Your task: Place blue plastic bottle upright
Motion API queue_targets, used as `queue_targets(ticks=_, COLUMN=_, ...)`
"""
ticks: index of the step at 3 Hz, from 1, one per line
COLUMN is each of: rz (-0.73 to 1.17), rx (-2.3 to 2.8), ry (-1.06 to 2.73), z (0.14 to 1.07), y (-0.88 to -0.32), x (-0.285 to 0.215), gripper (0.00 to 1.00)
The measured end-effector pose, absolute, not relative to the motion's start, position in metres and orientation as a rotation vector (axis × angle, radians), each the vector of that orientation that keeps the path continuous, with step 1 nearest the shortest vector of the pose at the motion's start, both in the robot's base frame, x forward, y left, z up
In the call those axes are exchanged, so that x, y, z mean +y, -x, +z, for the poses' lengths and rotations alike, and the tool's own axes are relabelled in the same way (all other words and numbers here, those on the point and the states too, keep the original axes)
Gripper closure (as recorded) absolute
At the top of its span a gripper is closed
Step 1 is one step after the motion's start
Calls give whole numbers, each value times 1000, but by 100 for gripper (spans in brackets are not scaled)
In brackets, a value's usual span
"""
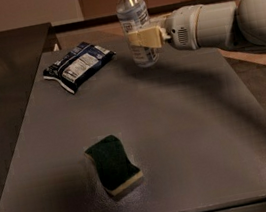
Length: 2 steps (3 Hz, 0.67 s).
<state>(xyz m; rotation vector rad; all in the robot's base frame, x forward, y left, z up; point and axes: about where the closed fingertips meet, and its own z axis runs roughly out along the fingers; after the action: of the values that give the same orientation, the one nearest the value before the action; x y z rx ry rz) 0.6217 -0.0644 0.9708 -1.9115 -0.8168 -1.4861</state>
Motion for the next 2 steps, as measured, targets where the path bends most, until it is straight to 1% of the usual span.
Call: queue_targets(ticks=2, rz=-1514, rx=-779, ry=1859, z=953, y=-625, x=-72, gripper=100)
